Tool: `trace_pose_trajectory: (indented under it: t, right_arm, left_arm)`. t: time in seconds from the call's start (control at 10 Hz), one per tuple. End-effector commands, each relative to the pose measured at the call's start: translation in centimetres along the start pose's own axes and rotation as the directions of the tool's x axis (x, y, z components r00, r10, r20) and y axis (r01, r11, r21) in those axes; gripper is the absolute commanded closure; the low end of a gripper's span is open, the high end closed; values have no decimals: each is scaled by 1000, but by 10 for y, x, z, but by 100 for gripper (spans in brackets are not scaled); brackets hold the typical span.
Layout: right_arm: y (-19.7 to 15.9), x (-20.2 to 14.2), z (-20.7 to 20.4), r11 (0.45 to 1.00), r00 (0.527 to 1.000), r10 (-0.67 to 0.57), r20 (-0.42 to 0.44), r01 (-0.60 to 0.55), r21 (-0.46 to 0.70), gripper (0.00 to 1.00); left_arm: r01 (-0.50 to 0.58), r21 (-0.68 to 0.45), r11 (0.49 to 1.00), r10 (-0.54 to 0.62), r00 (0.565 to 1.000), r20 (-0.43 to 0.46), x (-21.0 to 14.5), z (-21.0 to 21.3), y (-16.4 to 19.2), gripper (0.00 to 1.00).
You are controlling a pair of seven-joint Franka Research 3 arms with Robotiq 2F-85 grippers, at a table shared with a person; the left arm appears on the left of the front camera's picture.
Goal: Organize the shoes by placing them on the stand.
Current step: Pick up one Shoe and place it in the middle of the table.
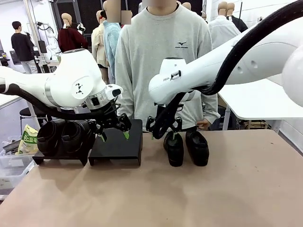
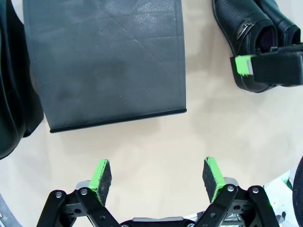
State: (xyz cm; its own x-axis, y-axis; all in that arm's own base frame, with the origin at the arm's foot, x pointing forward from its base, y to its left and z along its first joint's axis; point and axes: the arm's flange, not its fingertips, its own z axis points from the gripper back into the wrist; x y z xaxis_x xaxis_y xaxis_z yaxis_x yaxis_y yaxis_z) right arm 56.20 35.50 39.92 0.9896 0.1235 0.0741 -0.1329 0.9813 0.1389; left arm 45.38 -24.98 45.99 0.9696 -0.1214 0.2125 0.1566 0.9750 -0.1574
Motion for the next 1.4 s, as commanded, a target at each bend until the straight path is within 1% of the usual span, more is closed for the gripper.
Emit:
trace_pose_trajectory:
  t: [0.0,0.2,0.4,0.8,0.9,1.0,1.2,1.3]
  right_arm:
    - [15,8,-13,994,998,-66,-3,66,-85,0]
    - [20,6,-24,986,992,-126,-6,124,-113,0]
    - [19,2,-34,980,986,-159,-49,152,-127,0]
    - [10,-2,-48,967,974,-202,-105,181,-182,0]
    - [9,-2,-49,965,974,-203,-105,180,-189,11]
    - [8,-1,-50,963,972,-209,-109,186,-193,27]
    - [7,1,-51,959,973,-214,-87,193,-206,61]
    - [7,3,-52,962,973,-211,-96,189,-195,79]
  left_arm:
    - [-4,6,1000,4,1000,0,1,1,1,0]
    - [-4,6,1000,4,1000,0,1,1,1,0]
    - [-4,6,1000,4,1000,0,1,1,1,0]
    - [-4,6,1000,4,1000,0,1,1,1,0]
    - [-4,6,1000,4,1000,0,1,1,1,0]
    - [-4,6,1000,4,1000,0,1,1,1,0]
    - [-4,6,1000,4,1000,0,1,1,1,0]
    - [-4,6,1000,4,1000,0,1,1,1,0]
